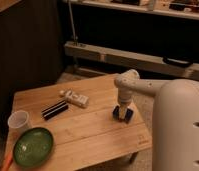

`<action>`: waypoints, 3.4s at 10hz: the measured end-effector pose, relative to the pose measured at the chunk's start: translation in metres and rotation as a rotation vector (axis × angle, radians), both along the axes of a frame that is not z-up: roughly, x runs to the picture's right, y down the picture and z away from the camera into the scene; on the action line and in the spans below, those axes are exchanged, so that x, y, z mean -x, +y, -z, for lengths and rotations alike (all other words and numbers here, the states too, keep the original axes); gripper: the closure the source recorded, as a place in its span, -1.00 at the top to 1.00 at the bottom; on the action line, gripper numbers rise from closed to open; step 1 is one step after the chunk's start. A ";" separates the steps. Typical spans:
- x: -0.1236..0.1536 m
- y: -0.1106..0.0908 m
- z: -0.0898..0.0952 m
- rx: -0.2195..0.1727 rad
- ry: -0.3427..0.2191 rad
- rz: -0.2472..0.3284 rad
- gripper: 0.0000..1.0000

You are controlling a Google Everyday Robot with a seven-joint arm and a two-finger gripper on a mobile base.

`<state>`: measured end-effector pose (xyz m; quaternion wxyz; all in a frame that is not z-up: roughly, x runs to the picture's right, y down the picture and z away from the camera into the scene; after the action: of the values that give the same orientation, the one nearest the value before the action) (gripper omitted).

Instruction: Wipe the white sponge on the table

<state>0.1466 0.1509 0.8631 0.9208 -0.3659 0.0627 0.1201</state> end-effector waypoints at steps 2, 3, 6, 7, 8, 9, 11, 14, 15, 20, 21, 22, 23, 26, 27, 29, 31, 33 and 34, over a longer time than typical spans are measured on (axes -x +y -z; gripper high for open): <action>0.018 0.027 0.021 0.049 -0.040 0.018 -0.89; 0.030 0.038 0.029 0.068 -0.072 0.036 -0.89; 0.070 0.050 0.041 0.086 -0.159 0.068 -0.89; 0.082 0.053 0.043 0.085 -0.182 0.073 -0.89; 0.093 0.056 0.043 0.087 -0.202 0.078 -0.89; 0.107 0.059 0.041 0.087 -0.224 0.084 -0.89; 0.120 0.062 0.035 0.082 -0.243 0.088 -0.89; 0.142 0.059 0.020 0.066 -0.261 0.077 -0.89; 0.152 0.050 0.013 0.051 -0.269 0.074 -0.89; 0.186 -0.002 -0.031 -0.002 -0.278 0.099 -0.89; 0.186 -0.011 -0.046 -0.009 -0.267 0.103 -0.89; 0.184 -0.010 -0.046 -0.010 -0.265 0.106 -0.89; 0.184 -0.012 -0.046 -0.013 -0.267 0.106 -0.89; 0.180 -0.014 -0.045 -0.012 -0.259 0.105 -0.89; 0.174 -0.016 -0.047 -0.018 -0.239 0.100 -0.89; 0.137 -0.030 -0.057 -0.042 -0.156 0.061 -0.89; 0.090 -0.051 -0.074 -0.060 -0.077 0.025 -0.89; 0.028 -0.064 -0.087 -0.069 0.003 -0.005 -0.89; 0.009 -0.065 -0.090 -0.067 0.024 -0.010 -0.89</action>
<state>0.1379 0.0857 0.9529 0.9310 -0.3336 0.0680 0.1314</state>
